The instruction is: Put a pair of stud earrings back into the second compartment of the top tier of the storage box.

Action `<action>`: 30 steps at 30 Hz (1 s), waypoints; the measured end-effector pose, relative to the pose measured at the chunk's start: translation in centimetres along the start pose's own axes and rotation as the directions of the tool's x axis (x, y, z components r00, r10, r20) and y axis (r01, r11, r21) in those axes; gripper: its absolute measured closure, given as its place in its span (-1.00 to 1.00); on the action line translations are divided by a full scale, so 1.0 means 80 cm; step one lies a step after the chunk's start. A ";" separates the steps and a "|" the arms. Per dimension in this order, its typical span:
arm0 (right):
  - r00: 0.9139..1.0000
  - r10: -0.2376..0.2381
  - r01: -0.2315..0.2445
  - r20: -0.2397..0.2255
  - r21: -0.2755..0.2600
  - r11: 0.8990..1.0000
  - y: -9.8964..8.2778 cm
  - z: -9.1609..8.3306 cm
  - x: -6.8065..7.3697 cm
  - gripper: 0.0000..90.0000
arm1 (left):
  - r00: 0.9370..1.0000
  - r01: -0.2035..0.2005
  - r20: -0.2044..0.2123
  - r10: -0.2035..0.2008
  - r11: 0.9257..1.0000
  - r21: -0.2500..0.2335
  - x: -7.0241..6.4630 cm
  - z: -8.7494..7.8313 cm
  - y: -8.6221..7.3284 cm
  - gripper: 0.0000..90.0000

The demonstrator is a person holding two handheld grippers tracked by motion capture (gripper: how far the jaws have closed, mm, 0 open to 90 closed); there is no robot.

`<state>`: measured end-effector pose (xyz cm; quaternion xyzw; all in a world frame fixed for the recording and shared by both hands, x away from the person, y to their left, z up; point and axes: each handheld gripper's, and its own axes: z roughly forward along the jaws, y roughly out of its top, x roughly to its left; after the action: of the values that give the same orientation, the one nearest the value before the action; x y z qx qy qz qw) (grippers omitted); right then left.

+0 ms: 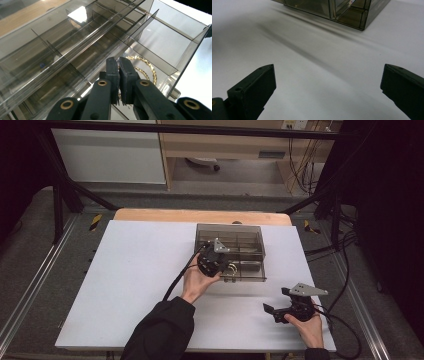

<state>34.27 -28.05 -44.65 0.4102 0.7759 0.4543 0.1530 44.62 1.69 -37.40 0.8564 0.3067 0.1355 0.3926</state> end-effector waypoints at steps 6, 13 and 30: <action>1.000 -0.002 0.002 0.002 0.000 1.000 0.000 0.000 0.000 -0.98 | 1.000 0.010 0.014 -0.010 0.999 -0.040 0.003 -0.019 0.000 0.70; 1.000 -0.001 0.001 0.004 0.000 1.000 0.000 0.000 0.000 -0.98 | 1.000 0.010 0.012 -0.009 0.996 -0.091 0.011 -0.061 -0.007 0.30; 1.000 0.004 -0.004 0.005 0.003 1.000 0.000 0.000 0.000 -0.98 | 0.998 0.040 -0.046 -0.048 0.986 -0.161 0.053 -0.138 -0.075 -0.53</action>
<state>34.25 -28.03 -44.66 0.4129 0.7755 0.4523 0.1534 40.17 13.90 -34.78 0.8114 0.3233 0.1723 0.4553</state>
